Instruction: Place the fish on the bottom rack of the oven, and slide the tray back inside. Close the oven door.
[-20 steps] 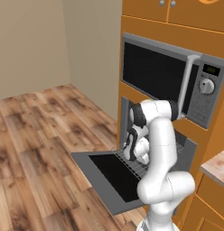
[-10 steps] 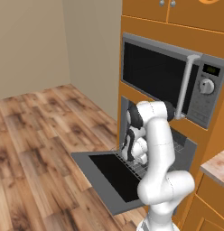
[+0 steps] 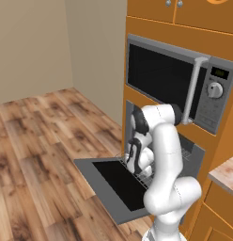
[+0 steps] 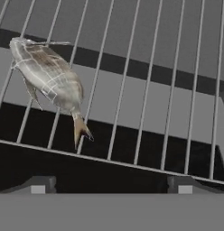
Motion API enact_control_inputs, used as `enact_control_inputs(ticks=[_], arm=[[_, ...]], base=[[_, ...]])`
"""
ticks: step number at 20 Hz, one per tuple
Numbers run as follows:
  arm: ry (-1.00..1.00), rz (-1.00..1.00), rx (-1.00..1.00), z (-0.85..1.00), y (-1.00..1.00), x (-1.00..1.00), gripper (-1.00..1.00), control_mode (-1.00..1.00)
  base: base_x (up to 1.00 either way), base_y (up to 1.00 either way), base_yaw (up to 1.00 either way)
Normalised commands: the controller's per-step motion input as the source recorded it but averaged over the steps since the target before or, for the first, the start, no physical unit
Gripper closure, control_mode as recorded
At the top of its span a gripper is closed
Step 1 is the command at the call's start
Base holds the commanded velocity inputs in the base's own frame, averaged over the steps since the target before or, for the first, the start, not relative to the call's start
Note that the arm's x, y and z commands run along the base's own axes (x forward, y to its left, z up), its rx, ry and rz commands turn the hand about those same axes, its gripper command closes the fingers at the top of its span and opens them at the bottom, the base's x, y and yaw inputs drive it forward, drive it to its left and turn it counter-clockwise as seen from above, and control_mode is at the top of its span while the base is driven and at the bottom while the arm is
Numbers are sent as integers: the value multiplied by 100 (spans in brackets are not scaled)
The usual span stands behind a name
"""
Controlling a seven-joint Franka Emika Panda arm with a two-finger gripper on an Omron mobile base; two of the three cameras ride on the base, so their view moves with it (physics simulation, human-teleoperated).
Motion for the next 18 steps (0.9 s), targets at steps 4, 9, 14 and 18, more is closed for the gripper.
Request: enact_control_inputs(ticks=[4,9,14,18], arm=[[0,-6,0,0,60,-2,-100,-100],[-1,-2,0,-45,22,17,-100,-100],[-12,0,-3,-95,3,28,-100,-100],[-8,-3,-5,-100,-5,47,-100,-100]], base=[[0,0,0],[0,0,0],[0,0,0],[0,0,0]])
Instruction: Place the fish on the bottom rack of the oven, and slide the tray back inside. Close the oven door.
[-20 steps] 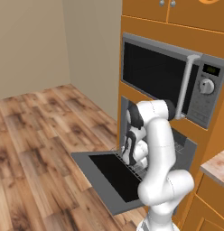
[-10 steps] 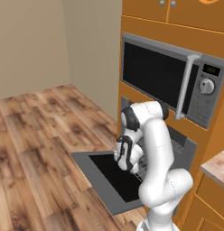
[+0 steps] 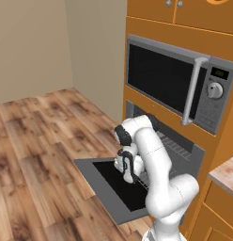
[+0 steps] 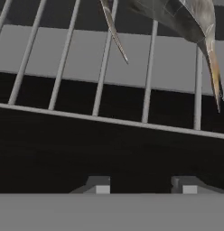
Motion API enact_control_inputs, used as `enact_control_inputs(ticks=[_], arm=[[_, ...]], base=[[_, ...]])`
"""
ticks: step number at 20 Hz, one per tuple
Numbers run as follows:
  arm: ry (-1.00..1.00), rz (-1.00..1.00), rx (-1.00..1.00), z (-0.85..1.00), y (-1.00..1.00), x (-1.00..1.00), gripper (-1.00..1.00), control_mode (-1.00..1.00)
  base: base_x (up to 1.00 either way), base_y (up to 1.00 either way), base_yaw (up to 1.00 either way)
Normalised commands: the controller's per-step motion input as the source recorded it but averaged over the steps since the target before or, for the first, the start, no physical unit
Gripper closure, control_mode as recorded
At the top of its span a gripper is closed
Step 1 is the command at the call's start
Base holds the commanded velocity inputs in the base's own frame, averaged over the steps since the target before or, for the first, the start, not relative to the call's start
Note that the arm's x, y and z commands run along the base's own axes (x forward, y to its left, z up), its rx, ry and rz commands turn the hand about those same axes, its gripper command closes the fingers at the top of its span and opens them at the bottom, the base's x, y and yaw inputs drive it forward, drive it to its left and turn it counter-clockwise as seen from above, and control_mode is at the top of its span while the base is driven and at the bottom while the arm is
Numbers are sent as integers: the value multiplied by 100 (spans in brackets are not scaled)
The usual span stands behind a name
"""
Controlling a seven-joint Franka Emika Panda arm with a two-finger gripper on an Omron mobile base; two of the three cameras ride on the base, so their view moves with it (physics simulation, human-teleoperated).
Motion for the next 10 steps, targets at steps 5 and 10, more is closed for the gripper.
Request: enact_control_inputs(ticks=[5,10], arm=[[-3,-5,-2,-93,-59,60,-100,-100],[-1,-7,0,-76,-99,44,-100,-100]], base=[[0,0,0],[0,0,0]])
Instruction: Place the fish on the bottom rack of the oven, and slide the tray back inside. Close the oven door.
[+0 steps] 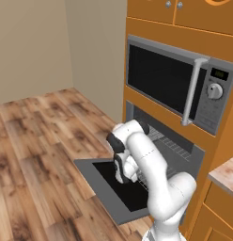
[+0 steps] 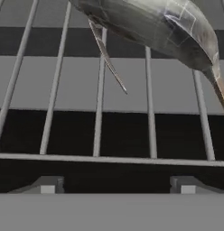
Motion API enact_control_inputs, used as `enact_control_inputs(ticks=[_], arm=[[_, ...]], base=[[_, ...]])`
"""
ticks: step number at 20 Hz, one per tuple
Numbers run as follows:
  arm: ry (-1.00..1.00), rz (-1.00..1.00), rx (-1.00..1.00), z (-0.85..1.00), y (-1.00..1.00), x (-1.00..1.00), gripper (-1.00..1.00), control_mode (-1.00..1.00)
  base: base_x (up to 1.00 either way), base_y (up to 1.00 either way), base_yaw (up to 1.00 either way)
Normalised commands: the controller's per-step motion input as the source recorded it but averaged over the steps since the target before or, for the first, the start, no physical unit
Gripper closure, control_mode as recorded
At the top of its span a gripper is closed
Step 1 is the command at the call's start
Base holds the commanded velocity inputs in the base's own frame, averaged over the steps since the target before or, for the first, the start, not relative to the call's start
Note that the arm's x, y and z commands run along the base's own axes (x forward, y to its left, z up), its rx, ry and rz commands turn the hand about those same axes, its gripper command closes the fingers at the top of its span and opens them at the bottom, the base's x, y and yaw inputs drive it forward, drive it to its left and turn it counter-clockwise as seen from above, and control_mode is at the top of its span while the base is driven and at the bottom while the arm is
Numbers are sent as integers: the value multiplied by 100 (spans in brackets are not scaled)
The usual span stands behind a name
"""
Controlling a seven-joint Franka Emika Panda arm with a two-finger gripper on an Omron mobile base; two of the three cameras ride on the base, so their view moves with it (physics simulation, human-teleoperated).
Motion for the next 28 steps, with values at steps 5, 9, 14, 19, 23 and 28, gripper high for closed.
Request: enact_control_inputs(ticks=[5,9,14,19,23,28], arm=[[-2,-6,0,-62,-100,26,-100,-100],[-3,-7,0,-45,-100,8,-100,-100],[-8,-6,0,-12,-100,0,-100,-100],[-12,-3,0,1,-60,-2,-100,-100],[-20,0,0,33,-8,-31,-100,-100],[-44,8,-9,91,42,-72,-100,-100]], base=[[0,0,0],[0,0,0],[0,0,0],[0,0,0],[0,0,0],[0,0,0]])
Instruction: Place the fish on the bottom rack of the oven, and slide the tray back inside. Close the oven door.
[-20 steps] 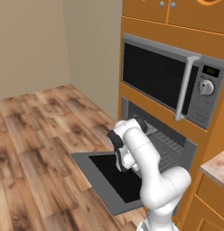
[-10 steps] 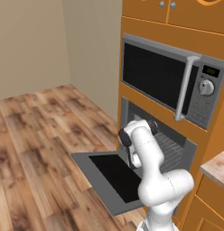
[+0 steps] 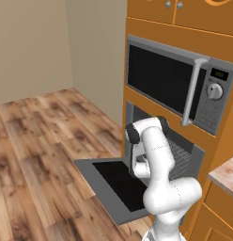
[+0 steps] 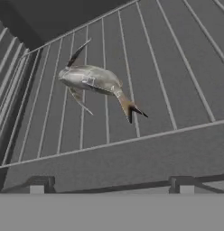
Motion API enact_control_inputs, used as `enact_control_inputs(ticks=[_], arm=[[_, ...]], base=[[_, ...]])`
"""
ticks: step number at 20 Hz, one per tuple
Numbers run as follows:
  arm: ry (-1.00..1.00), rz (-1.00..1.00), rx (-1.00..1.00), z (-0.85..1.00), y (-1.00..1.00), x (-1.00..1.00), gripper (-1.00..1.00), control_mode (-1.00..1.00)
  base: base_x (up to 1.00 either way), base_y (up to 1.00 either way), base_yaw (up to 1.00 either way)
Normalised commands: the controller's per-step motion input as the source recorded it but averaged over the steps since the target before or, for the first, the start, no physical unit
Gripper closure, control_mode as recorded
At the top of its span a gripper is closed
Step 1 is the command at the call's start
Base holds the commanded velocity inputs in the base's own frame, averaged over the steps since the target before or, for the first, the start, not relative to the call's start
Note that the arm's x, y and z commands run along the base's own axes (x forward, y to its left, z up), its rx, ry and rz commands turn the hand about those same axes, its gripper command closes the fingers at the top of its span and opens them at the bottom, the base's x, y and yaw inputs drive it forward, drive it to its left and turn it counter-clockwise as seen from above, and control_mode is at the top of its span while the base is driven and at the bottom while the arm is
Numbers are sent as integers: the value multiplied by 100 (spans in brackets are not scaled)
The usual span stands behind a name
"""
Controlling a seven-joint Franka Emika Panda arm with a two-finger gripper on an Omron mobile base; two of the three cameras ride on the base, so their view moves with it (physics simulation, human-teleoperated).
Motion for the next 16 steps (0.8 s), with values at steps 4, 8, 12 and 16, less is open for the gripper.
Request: enact_control_inputs(ticks=[4,8,12,16], arm=[[-58,13,-10,100,67,-74,-100,-100],[-59,11,-9,100,64,-77,-100,-100],[-47,5,-2,100,58,-78,-100,-100],[-41,4,-5,95,62,-92,-100,-100]], base=[[0,0,0],[0,0,0],[0,0,0],[0,0,0]])
